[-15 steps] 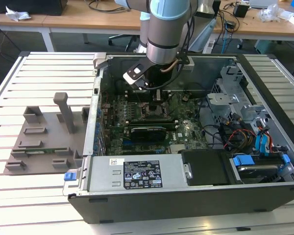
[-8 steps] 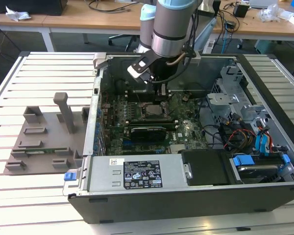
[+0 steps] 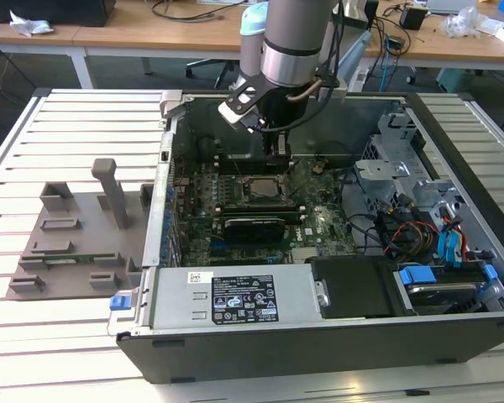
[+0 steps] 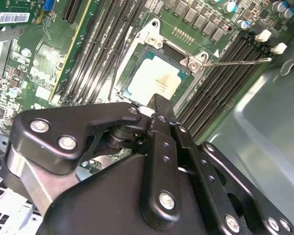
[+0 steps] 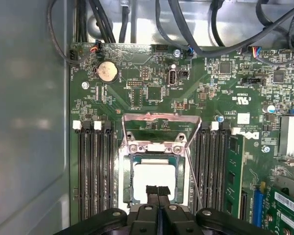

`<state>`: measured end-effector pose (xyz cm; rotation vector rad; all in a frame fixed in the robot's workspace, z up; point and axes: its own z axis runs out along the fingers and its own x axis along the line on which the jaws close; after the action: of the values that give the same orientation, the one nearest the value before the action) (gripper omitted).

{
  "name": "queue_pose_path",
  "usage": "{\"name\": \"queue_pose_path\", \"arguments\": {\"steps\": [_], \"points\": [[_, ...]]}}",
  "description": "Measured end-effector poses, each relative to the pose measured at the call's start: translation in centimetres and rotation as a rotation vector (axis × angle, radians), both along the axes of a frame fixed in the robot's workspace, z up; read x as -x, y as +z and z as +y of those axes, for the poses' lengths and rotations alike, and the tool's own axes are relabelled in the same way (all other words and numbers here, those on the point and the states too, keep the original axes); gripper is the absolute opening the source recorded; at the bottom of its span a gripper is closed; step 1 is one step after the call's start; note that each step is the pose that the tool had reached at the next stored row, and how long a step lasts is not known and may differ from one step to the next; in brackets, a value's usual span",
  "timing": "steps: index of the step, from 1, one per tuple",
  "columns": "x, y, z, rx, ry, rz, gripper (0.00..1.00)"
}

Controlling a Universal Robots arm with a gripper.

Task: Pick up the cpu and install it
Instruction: 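Place the cpu into insertion slot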

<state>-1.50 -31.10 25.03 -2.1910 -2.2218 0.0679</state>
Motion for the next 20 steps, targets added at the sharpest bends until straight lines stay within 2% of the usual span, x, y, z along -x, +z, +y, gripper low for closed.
{"name": "queue_pose_path", "arguments": {"steps": [7,12,17,20], "points": [[0.00,0.57,0.00,-0.0001,0.000,-0.0001,0.11],[0.00,1.23,0.00,0.0000,0.000,0.0000,0.11],[0.00,2.82,0.00,0.0000,0.000,0.0000,0.11],[0.00,3.45,0.00,0.0000,0.000,0.0000,0.11]]}}
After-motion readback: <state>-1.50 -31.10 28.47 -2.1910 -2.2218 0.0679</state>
